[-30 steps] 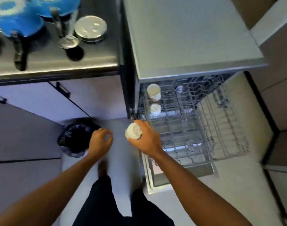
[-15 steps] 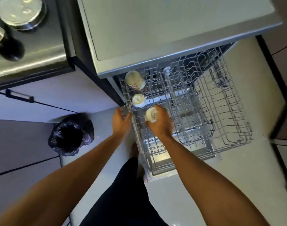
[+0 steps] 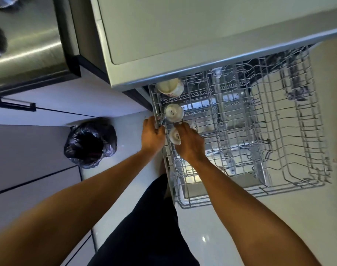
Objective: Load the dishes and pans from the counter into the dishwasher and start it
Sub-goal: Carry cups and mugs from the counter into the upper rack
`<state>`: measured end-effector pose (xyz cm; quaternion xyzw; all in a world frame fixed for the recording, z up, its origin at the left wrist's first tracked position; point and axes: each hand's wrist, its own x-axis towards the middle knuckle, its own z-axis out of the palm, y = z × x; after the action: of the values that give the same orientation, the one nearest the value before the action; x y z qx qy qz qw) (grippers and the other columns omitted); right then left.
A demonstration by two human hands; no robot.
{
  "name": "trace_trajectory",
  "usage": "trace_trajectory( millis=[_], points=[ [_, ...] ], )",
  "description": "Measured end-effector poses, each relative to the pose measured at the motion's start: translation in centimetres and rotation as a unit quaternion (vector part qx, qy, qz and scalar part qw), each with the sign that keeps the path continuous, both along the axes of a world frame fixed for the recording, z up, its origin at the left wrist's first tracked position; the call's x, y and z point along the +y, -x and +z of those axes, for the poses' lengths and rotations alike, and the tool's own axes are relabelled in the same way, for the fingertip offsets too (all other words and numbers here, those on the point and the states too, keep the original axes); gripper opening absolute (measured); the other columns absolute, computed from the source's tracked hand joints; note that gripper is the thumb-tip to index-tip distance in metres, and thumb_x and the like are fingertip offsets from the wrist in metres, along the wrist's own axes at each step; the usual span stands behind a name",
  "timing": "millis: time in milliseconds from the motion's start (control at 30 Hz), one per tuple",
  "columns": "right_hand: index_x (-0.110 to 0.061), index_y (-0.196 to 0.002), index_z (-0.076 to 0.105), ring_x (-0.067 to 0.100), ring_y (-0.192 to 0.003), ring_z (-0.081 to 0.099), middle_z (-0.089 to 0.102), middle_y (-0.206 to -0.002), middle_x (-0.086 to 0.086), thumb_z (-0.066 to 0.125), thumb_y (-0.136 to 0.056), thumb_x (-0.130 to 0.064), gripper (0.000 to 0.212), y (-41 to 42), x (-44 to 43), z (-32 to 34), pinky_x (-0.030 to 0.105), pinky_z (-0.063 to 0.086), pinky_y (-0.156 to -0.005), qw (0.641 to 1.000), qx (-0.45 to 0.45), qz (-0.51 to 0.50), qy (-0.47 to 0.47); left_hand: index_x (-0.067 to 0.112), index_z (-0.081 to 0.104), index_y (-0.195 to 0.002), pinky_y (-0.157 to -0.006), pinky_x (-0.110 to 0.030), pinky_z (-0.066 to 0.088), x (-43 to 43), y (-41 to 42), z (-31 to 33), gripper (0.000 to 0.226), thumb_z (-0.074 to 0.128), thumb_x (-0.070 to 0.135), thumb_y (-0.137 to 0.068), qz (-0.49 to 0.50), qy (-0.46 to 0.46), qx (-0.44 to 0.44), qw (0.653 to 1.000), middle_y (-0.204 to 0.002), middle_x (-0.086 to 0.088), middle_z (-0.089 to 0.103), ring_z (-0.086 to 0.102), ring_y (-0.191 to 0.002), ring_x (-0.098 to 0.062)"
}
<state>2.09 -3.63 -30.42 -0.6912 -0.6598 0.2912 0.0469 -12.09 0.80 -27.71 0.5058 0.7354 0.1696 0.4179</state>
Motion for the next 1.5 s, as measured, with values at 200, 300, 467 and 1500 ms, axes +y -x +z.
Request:
trace_trajectory(
  millis=[200,300,467,1500],
  points=[
    [-0.035,-0.146,0.036,0.03,-0.105,0.06,0.047,-0.139,0.0,0.082,-0.07,-0.015,0.091,0.3,0.3,0.0,0.045,0.057,-0.076,0.998,-0.017,0.025,0.051,0.008,0.053,-0.123,-0.086,-0.03,0.042,-0.1,-0.4,0.2,0.033,0.053,0.006,-0.091,0.009,0.003,-0.011,1.0,-0.119,-0.008,0.048,0.046,-0.1,-0.015],
    [-0.04,-0.148,0.03,0.029,-0.109,0.058,0.045,-0.139,0.0,0.082,-0.069,-0.012,0.099,0.1,0.3,0.6,0.044,0.057,-0.081,0.996,-0.012,0.017,0.085,0.011,0.053,-0.124,-0.087,-0.033,0.044,0.0,-0.1,0.3,0.033,0.055,0.01,-0.09,0.009,0.004,-0.016,1.0,-0.114,0.0,0.045,0.047,-0.1,-0.016],
    [-0.037,-0.144,0.035,0.029,-0.104,0.062,0.047,-0.132,0.002,0.083,-0.067,-0.011,0.094,-0.3,-0.8,1.7,0.041,0.053,-0.073,0.998,0.012,-0.04,0.043,0.015,0.056,-0.122,-0.087,-0.034,0.045,-0.3,0.4,0.9,0.044,0.06,0.036,-0.084,-0.003,-0.007,-0.034,0.999,-0.113,0.0,0.054,0.053,-0.108,-0.023],
    [-0.025,-0.085,0.069,0.026,-0.09,0.066,0.073,-0.087,-0.005,0.066,-0.085,-0.031,0.008,41.8,5.8,25.1,0.032,0.049,-0.072,0.974,0.208,0.045,-0.072,0.012,0.066,-0.105,-0.079,-0.04,0.048,-8.7,50.0,20.2,0.014,0.059,0.011,-0.092,0.146,-0.227,0.158,0.95,-0.094,-0.006,0.061,0.058,-0.084,-0.025]
  ],
)
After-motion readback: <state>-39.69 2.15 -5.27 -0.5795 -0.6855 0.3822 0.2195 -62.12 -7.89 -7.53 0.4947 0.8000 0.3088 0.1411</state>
